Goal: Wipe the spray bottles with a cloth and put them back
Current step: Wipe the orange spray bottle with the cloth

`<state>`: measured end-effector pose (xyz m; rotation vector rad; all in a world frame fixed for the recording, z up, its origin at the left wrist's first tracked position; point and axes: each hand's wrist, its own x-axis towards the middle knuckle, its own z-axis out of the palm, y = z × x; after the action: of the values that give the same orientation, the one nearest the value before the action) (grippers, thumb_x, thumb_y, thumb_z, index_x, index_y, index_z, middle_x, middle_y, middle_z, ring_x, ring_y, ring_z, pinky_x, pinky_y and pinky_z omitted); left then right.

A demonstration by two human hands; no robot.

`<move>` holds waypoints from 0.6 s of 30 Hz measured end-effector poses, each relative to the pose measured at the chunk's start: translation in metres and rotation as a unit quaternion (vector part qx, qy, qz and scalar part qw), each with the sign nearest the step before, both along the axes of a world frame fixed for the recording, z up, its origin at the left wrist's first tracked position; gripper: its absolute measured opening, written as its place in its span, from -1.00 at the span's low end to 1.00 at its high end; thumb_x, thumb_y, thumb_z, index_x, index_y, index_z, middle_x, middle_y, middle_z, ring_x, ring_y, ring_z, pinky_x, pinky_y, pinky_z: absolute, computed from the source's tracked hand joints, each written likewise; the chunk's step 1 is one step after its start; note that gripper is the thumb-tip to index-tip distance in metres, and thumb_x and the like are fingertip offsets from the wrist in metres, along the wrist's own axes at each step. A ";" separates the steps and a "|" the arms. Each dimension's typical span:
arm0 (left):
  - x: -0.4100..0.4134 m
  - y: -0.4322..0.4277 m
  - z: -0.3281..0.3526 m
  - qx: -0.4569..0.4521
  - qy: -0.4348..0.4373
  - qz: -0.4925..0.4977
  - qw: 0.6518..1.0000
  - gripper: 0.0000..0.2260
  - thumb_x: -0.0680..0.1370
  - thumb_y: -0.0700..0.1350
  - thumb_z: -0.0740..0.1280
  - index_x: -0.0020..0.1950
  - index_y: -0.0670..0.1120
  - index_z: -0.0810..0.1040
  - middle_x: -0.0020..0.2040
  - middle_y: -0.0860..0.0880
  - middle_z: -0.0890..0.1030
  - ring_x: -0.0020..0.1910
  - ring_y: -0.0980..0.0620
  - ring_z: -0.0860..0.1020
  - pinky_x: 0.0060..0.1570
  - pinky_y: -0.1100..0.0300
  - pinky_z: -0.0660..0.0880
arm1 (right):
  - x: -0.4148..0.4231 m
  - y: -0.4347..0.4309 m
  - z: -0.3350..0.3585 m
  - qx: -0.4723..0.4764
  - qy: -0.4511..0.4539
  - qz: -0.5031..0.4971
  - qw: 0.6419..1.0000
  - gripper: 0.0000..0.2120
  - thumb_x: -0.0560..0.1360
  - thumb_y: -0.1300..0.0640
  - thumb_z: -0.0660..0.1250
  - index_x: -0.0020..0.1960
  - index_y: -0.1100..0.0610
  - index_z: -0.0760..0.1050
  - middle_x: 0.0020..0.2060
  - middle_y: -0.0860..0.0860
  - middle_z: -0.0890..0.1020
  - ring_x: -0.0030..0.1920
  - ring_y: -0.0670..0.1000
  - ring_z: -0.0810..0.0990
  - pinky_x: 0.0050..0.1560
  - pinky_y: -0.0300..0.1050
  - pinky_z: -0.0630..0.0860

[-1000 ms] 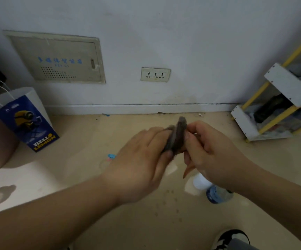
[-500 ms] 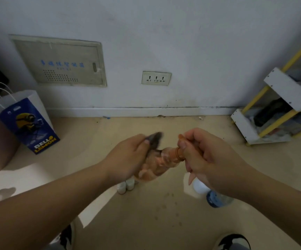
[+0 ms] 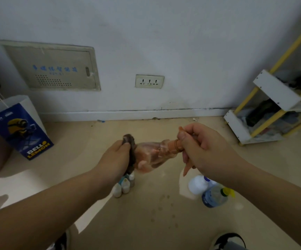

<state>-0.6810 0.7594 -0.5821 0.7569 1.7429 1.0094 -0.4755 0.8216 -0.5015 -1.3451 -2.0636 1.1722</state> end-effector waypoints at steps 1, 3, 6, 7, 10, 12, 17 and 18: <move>0.006 -0.003 0.000 -0.010 0.008 0.016 1.000 -0.76 0.74 0.02 0.07 0.14 0.02 0.52 0.04 -0.08 0.61 -0.08 -0.03 0.56 -0.01 0.05 0.51 | 0.001 0.001 0.000 -0.005 0.000 -0.004 1.000 -0.82 0.68 0.06 0.21 -0.02 0.09 0.51 -0.35 0.18 0.64 -0.46 -0.04 0.56 -0.45 -0.27 0.49; 0.021 -0.011 0.001 0.087 0.157 -0.033 0.983 -0.79 0.72 0.01 0.09 0.14 0.05 0.52 0.15 -0.04 0.57 0.10 -0.01 0.53 0.15 0.07 0.46 | 0.001 0.004 -0.001 -0.022 0.002 -0.012 1.000 -0.81 0.68 0.04 0.20 -0.02 0.07 0.52 -0.37 0.12 0.65 -0.39 0.11 0.62 -0.37 -0.11 0.58; 0.034 -0.020 0.013 0.281 0.362 -0.140 0.878 -0.68 0.71 0.00 0.13 0.44 0.06 0.46 0.40 0.07 0.43 0.37 0.10 0.38 0.35 0.21 0.30 | -0.001 0.002 -0.001 -0.043 0.020 -0.028 0.998 -0.80 0.69 0.02 0.18 0.00 0.06 0.53 -0.38 0.08 0.66 -0.34 0.18 0.64 -0.28 0.05 0.60; 0.031 -0.018 0.014 0.309 0.375 -0.160 0.859 -0.62 0.69 0.04 0.13 0.51 0.06 0.40 0.44 0.09 0.40 0.39 0.10 0.36 0.37 0.20 0.31 | -0.002 0.002 0.001 -0.044 0.023 -0.032 0.998 -0.79 0.69 0.02 0.18 0.00 0.06 0.54 -0.37 0.09 0.66 -0.34 0.20 0.65 -0.30 0.03 0.59; 0.010 -0.004 0.007 0.283 0.324 -0.165 0.887 -0.59 0.68 0.12 0.08 0.49 0.08 0.42 0.36 0.05 0.46 0.32 0.07 0.43 0.33 0.14 0.40 | -0.002 0.004 0.006 -0.037 0.034 -0.038 0.998 -0.80 0.69 0.05 0.19 0.00 0.09 0.54 -0.38 0.09 0.66 -0.39 0.13 0.64 -0.31 0.00 0.57; -0.001 0.003 0.002 0.191 0.169 -0.081 0.963 -0.65 0.72 0.11 0.07 0.40 0.04 0.48 0.17 -0.05 0.56 0.13 -0.03 0.54 0.17 0.01 0.53 | 0.002 0.006 0.007 -0.034 0.036 -0.049 0.998 -0.80 0.69 0.07 0.18 0.01 0.10 0.54 -0.39 0.09 0.66 -0.41 0.05 0.61 -0.31 0.04 0.59; -0.005 0.003 -0.004 0.009 -0.269 0.109 0.957 -0.60 0.73 0.10 0.09 0.15 -0.18 0.55 -0.30 -0.13 0.52 -0.34 -0.07 0.45 -0.27 0.11 0.37 | 0.007 0.005 0.011 -0.045 0.077 -0.072 0.993 -0.79 0.69 0.11 0.17 0.03 0.19 0.53 -0.41 0.09 0.63 -0.38 0.12 0.60 -0.31 0.11 0.61; -0.004 0.003 0.001 0.012 -0.288 0.124 0.949 -0.60 0.73 0.10 0.11 0.11 -0.17 0.60 -0.29 -0.14 0.54 -0.32 -0.08 0.46 -0.25 0.10 0.37 | 0.008 0.005 0.011 -0.042 0.077 -0.075 0.993 -0.78 0.69 0.12 0.17 0.03 0.20 0.53 -0.41 0.09 0.63 -0.38 0.11 0.59 -0.35 0.02 0.59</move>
<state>-0.6850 0.7627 -0.5812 0.2125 1.3292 1.2707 -0.4677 0.8271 -0.4901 -1.3754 -1.7914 1.2667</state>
